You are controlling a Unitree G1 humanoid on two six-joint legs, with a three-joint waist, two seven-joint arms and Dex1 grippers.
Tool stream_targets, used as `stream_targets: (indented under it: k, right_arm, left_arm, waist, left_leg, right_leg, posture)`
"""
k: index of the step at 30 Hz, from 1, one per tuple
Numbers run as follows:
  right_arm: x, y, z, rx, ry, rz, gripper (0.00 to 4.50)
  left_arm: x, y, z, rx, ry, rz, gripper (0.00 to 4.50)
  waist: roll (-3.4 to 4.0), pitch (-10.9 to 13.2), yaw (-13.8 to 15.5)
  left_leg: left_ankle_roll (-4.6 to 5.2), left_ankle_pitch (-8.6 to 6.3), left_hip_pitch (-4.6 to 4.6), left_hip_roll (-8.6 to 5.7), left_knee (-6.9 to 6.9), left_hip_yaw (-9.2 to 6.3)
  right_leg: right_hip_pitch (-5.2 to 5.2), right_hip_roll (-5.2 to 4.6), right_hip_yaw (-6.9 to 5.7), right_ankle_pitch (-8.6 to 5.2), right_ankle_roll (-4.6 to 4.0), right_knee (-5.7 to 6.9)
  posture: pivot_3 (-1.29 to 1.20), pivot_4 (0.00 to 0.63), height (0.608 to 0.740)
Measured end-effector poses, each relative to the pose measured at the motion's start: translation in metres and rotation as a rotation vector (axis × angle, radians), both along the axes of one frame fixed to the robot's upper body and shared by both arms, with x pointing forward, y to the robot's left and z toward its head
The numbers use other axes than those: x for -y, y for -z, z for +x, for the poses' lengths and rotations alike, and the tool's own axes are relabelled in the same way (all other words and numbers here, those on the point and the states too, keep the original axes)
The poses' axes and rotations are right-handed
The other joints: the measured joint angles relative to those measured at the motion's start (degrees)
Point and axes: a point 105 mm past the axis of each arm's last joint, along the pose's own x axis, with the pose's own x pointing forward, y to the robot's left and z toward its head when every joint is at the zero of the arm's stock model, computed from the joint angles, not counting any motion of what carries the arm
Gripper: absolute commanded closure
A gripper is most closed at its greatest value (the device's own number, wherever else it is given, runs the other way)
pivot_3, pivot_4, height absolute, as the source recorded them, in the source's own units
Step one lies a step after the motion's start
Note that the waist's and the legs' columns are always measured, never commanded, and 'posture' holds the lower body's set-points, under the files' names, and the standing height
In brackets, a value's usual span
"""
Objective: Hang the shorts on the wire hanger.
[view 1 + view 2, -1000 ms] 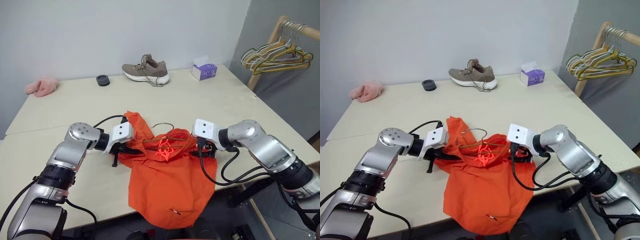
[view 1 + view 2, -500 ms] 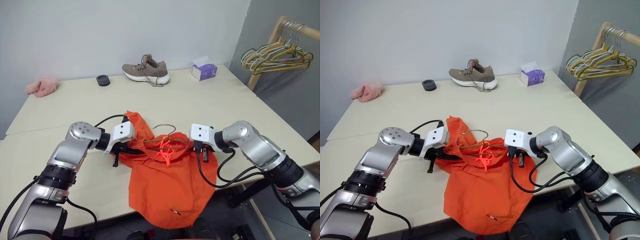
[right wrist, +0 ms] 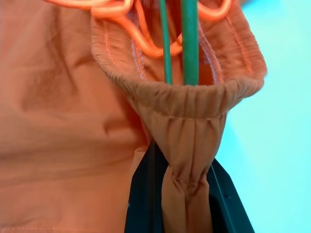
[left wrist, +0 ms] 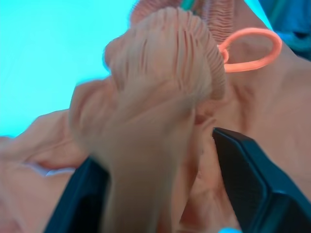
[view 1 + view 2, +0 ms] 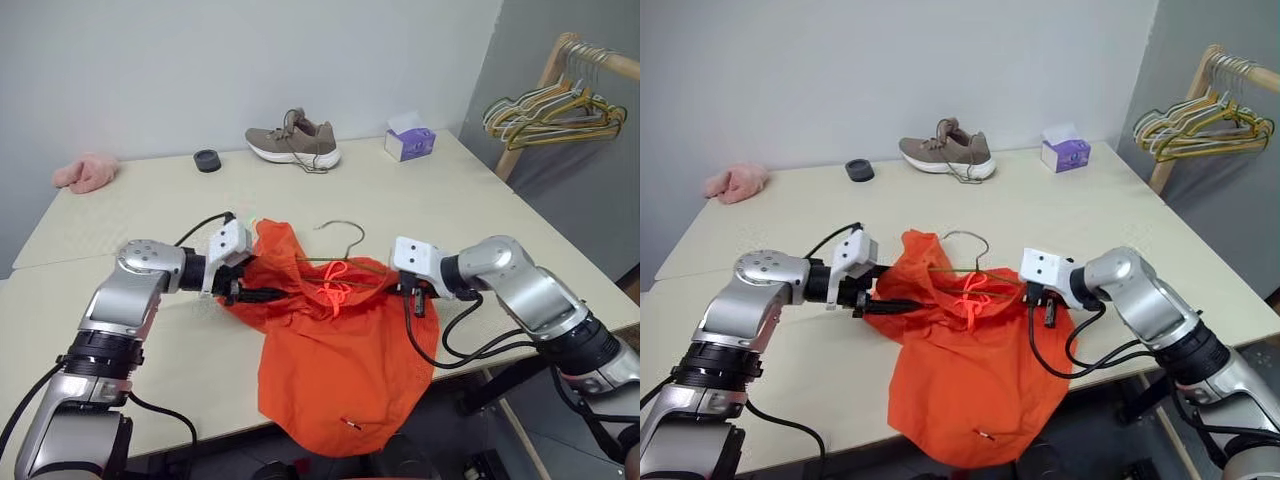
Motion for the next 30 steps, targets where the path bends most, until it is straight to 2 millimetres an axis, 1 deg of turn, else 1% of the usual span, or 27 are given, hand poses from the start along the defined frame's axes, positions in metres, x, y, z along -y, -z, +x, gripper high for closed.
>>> stream_targets:
  k: [1, 2, 5, 7, 9, 11, 14, 15, 16, 17, 18, 22, 24, 25, 26, 28, 30]
  right_arm:
    - [0.006, 0.002, -0.001, -0.029, 0.037, 0.017, 4.50]
    - [0.017, 0.006, -0.002, -0.064, 0.096, 0.028, 4.50]
    - [0.040, 0.011, -0.001, -0.118, 0.230, 0.059, 4.50]
    - [0.058, 0.014, -0.003, -0.154, 0.349, 0.106, 4.50]
    - [0.073, 0.018, -0.007, -0.180, 0.451, 0.143, 4.50]
    - [0.089, 0.022, -0.011, -0.203, 0.566, 0.187, 4.50]
    - [0.109, 0.022, -0.017, -0.204, 0.727, 0.265, 4.50]
    - [0.118, 0.020, -0.021, -0.193, 0.803, 0.306, 4.50]
    - [0.125, 0.020, -0.024, -0.186, 0.856, 0.326, 4.50]
    - [0.135, 0.020, -0.028, -0.181, 0.924, 0.343, 4.50]
    - [0.146, 0.021, -0.033, -0.178, 0.991, 0.354, 4.50]
    - [0.178, 0.019, -0.050, -0.173, 1.204, 0.393, 4.50]
    - [0.196, 0.019, -0.060, -0.171, 1.320, 0.406, 4.50]
    - [0.209, 0.017, -0.067, -0.161, 1.403, 0.410, 4.50]
    - [0.218, 0.016, -0.072, -0.152, 1.458, 0.413, 4.50]
    - [0.238, 0.012, -0.081, -0.116, 1.576, 0.408, 4.50]
    - [0.254, 0.006, -0.086, -0.068, 1.669, 0.404, 4.50]
  left_arm:
    - [-0.007, -0.004, 0.004, 0.014, -0.042, -0.018, 1.69]
    - [-0.018, -0.007, 0.009, 0.028, -0.103, -0.035, 1.69]
    - [-0.036, -0.014, 0.017, 0.052, -0.203, -0.061, 1.69]
    - [-0.042, -0.017, 0.021, 0.067, -0.248, -0.086, 1.69]
    - [-0.037, -0.020, 0.022, 0.058, -0.250, -0.136, 1.69]
    - [-0.023, -0.020, 0.015, 0.014, -0.206, -0.190, 1.69]
    - [0.011, -0.022, 0.000, -0.043, -0.084, -0.264, 1.18]
    - [0.026, -0.024, -0.005, -0.049, -0.036, -0.288, 0.89]
    - [0.036, -0.027, -0.009, -0.048, -0.004, -0.304, 0.62]
    - [0.047, -0.030, -0.013, -0.047, 0.028, -0.325, 0.25]
    - [0.056, -0.034, -0.016, -0.046, 0.054, -0.350, 0.02]
    - [0.079, -0.045, -0.021, -0.027, 0.118, -0.404, 0.02]
    - [0.093, -0.052, -0.022, 0.005, 0.154, -0.429, 0.02]
    - [0.103, -0.056, -0.022, 0.029, 0.176, -0.444, 0.02]
    - [0.110, -0.058, -0.023, 0.044, 0.193, -0.455, 0.02]
    - [0.118, -0.059, -0.025, 0.064, 0.217, -0.453, 0.02]
    - [0.121, -0.058, -0.026, 0.070, 0.225, -0.450, 0.02]
  waist:
    - [0.00, 0.00, 0.00]
    - [0.00, 0.00, 0.01]
    - [-0.01, 0.00, 0.05]
    - [-0.02, -0.01, 0.21]
    - [-0.02, -0.01, 0.42]
    - [-0.02, -0.01, 0.41]
    - [-0.01, 0.01, 0.27]
    - [0.00, 0.00, 0.28]
    - [0.00, 0.00, 0.27]
    - [0.01, 0.01, 0.19]
    - [0.04, 0.02, 0.16]
    - [0.10, 0.05, -0.51]
    - [0.21, 0.09, -0.98]
    - [0.28, 0.13, -1.04]
    - [0.31, 0.13, -1.19]
    - [0.33, 0.13, -2.12]
    - [0.45, 0.20, -3.47]
  left_leg:
    - [0.00, 0.00, 0.00, 0.00, 0.00, -0.01]
    - [0.00, 0.00, 0.00, -0.01, 0.01, 0.00]
    - [0.00, 0.00, 0.00, -0.03, 0.03, 0.00]
    - [0.02, -0.01, -0.01, -0.05, 0.04, 0.01]
    - [0.04, -0.03, -0.02, -0.06, 0.04, 0.02]
    - [0.07, -0.04, -0.04, -0.06, 0.05, 0.07]
    - [0.10, -0.06, -0.08, -0.06, 0.10, 0.09]
    - [0.10, -0.06, -0.08, -0.06, 0.10, 0.07]
    - [0.10, -0.06, -0.06, -0.06, 0.13, 0.08]
    - [0.10, -0.06, -0.06, -0.06, 0.14, 0.09]
    - [0.10, -0.06, -0.05, -0.06, 0.14, 0.11]
    - [0.11, -0.07, -0.01, 0.00, 0.12, 0.19]
    - [0.13, -0.09, -0.02, -0.01, 0.11, 0.22]
    - [0.15, -0.10, -0.03, -0.04, 0.12, 0.23]
    - [0.18, -0.12, -0.02, -0.04, 0.12, 0.30]
    - [0.20, -0.14, 0.02, -0.02, 0.10, 0.36]
    - [0.21, -0.15, 0.05, -0.02, 0.06, 0.41]
  right_leg:
    - [0.01, 0.00, -0.01, 0.00, 0.00, 0.00]
    - [0.01, -0.01, -0.01, 0.00, 0.00, 0.01]
    - [0.04, -0.05, -0.02, 0.00, 0.01, 0.01]
    - [0.05, -0.06, -0.03, 0.00, 0.02, -0.01]
    - [0.07, -0.09, -0.04, 0.00, 0.03, -0.03]
    - [0.06, -0.09, -0.01, 0.00, 0.05, -0.04]
    - [0.05, -0.09, -0.01, 0.01, 0.07, -0.03]
    - [0.07, -0.08, -0.01, -0.03, 0.15, -0.02]
    - [0.08, -0.05, -0.01, -0.10, 0.28, 0.00]
    - [0.10, 0.05, 0.01, -0.11, 0.31, -0.02]
    - [0.12, 0.17, 0.04, -0.11, 0.32, -0.03]
    - [0.12, 0.30, 0.13, -0.12, 0.33, -0.06]
    - [0.13, 0.32, 0.16, -0.12, 0.33, -0.09]
    - [0.15, 0.30, 0.17, -0.12, 0.34, -0.13]
    - [0.15, 0.30, 0.23, -0.12, 0.34, -0.15]
    - [0.14, 0.33, 0.33, -0.13, 0.35, -0.16]
    - [0.13, 0.35, 0.41, -0.14, 0.35, -0.16]
  posture:
    - [-0.26, 0.011, 0.740]
    - [-0.26, 0.013, 0.740]
    - [-0.27, 0.017, 0.740]
    - [-0.28, 0.021, 0.740]
    - [-0.29, 0.024, 0.740]
    - [-0.30, 0.028, 0.740]
    - [-0.33, 0.037, 0.740]
    - [-0.34, 0.039, 0.740]
    - [-0.35, 0.043, 0.740]
    - [-0.35, 0.045, 0.740]
    - [-0.37, 0.049, 0.740]
    - [-0.40, 0.056, 0.740]
    - [-0.41, 0.057, 0.740]
    - [-0.42, 0.059, 0.740]
    - [-0.42, 0.061, 0.740]
    - [-0.43, 0.064, 0.740]
    - [-0.43, 0.068, 0.740]
